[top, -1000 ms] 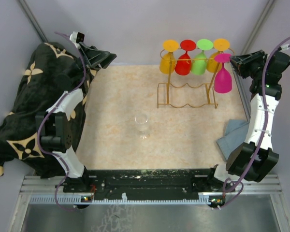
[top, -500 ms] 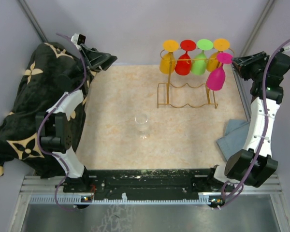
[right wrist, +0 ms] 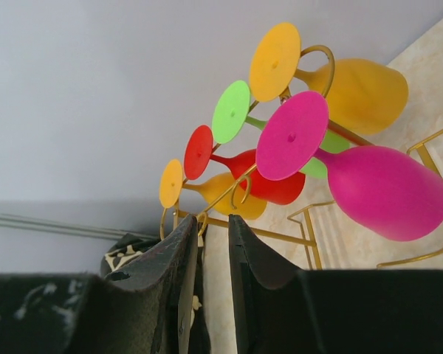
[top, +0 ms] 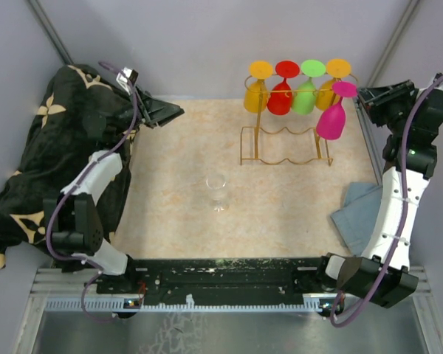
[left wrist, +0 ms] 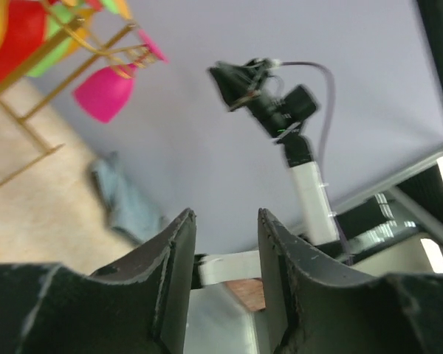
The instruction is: Place the wine glass upside down on the wine glass rack
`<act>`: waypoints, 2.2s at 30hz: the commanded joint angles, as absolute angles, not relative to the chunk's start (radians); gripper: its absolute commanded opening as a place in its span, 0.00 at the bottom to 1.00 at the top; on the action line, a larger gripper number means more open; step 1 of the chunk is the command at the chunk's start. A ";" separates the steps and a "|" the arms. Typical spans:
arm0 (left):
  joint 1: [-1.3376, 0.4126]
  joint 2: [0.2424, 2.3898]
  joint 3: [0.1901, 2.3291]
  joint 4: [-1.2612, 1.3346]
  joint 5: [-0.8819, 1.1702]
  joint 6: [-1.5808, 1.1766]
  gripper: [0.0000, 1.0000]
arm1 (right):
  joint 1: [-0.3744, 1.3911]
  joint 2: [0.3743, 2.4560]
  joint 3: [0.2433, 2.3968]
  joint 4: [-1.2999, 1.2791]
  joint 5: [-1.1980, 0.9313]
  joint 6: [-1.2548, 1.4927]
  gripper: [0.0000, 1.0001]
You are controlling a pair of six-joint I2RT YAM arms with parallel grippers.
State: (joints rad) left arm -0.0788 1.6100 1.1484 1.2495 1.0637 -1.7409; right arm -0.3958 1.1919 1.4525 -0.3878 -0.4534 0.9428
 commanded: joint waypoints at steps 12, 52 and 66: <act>-0.245 1.418 1.435 -0.582 0.652 -0.353 0.48 | -0.398 1.104 1.367 -0.233 -0.533 1.014 0.25; -0.736 1.573 1.561 -0.940 -0.001 -0.210 0.50 | -0.399 1.080 1.268 -0.150 -0.579 1.056 0.25; -0.740 1.625 1.554 -0.884 -0.040 -0.230 0.44 | -0.399 1.081 1.258 -0.144 -0.578 1.055 0.25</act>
State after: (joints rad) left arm -0.7292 1.6047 1.5276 -0.9134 -0.0223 -0.2134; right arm -0.3958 1.1069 1.2617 -0.2016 -0.5701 1.0523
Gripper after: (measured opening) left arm 0.453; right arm 0.248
